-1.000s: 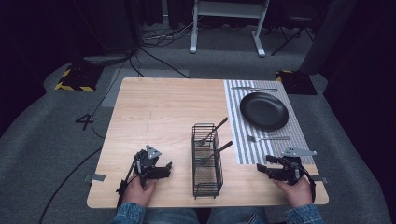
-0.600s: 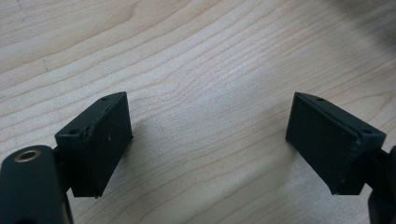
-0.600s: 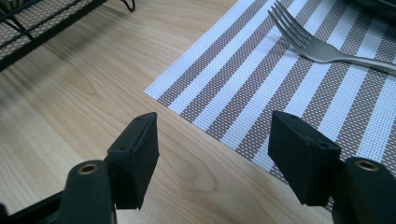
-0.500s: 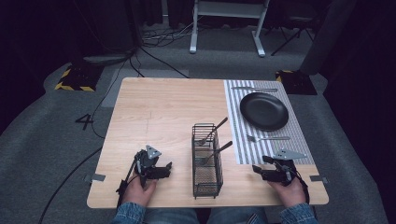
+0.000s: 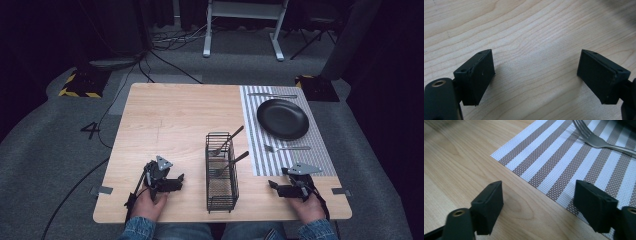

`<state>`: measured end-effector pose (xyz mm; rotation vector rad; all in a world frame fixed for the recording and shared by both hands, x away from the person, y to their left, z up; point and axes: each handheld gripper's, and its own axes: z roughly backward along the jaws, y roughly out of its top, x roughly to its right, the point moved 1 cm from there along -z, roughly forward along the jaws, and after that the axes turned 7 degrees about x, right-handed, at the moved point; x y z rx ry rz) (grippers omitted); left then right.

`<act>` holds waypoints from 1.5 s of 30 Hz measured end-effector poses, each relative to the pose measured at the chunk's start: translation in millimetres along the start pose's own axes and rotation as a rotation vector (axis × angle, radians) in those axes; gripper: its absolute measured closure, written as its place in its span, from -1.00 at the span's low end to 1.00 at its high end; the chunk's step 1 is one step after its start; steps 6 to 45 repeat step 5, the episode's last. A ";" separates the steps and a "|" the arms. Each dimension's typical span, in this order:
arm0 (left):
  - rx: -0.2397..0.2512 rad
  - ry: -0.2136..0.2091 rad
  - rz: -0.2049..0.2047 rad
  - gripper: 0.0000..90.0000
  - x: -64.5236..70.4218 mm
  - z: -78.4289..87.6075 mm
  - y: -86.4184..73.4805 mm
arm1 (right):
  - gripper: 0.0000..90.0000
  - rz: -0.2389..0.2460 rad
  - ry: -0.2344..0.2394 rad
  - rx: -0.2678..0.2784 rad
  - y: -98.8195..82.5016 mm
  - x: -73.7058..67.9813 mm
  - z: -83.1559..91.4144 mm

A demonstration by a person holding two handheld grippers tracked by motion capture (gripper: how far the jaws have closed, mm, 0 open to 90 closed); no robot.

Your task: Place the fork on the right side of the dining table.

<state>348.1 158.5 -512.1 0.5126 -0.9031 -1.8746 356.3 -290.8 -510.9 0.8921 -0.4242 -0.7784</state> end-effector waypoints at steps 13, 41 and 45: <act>0.000 0.000 0.000 -0.68 0.0 0.0 0.0 | -0.69 -0.015 -0.022 -0.013 0.5 -0.7 -1.6; 0.000 0.000 0.000 -0.68 0.0 0.0 0.0 | -0.69 -0.015 -0.022 -0.013 0.5 -0.7 -1.6; 0.000 0.000 0.000 -0.68 0.0 0.0 0.0 | -0.69 -0.015 -0.022 -0.013 0.5 -0.7 -1.6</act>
